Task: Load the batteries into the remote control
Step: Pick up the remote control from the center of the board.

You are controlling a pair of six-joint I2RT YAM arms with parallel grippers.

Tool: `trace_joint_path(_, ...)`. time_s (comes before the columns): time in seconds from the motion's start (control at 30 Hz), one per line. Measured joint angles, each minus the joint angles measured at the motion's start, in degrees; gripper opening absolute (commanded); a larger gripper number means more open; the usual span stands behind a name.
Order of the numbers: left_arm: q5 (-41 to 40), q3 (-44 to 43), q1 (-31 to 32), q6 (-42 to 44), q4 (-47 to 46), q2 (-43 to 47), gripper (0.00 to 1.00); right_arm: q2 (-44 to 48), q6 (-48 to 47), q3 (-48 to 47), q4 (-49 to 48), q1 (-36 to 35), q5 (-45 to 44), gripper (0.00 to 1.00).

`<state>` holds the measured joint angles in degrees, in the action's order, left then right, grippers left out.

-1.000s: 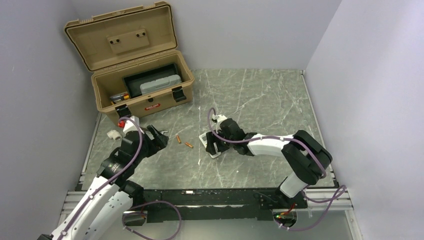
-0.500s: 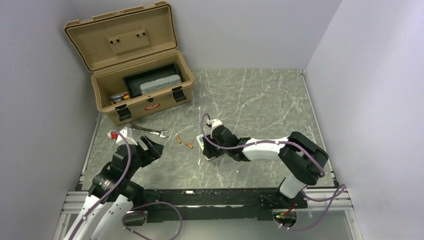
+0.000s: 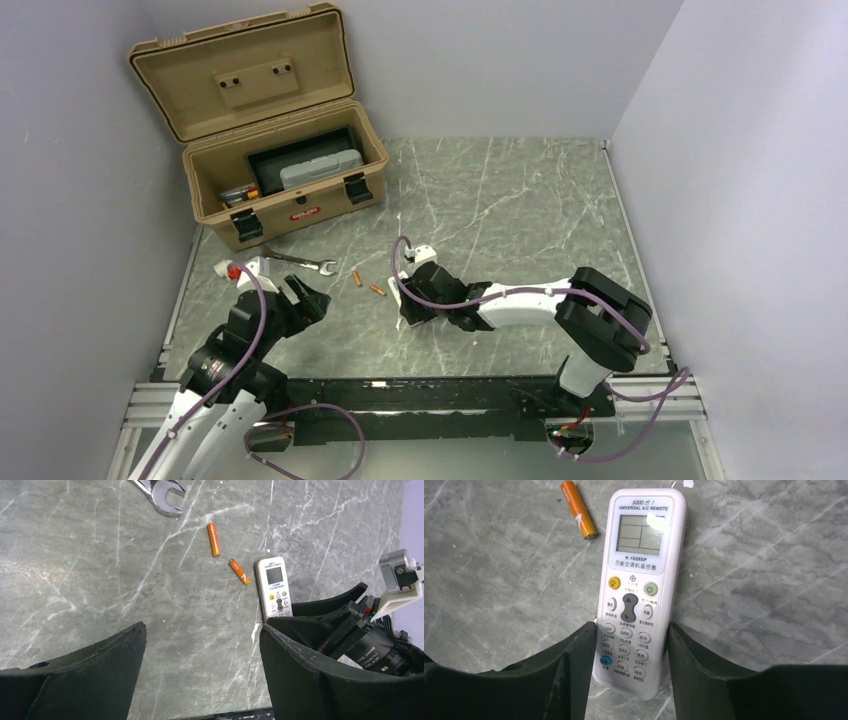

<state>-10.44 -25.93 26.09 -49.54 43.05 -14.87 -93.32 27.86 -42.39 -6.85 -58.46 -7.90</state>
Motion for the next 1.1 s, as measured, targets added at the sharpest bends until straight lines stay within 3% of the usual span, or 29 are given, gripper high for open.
trace_joint_path(0.33, 1.6, 0.2, 1.2, 0.9, -0.5, -0.1, 0.87, 3.9, 4.3, 2.1, 4.7, -2.0, -3.3, 0.51)
trace_joint_path(1.1, 1.6, 0.2, 1.9, 0.9, -1.0, -1.9, 0.87, 10.7, 7.4, 7.9, 7.1, -0.1, -2.8, 0.58)
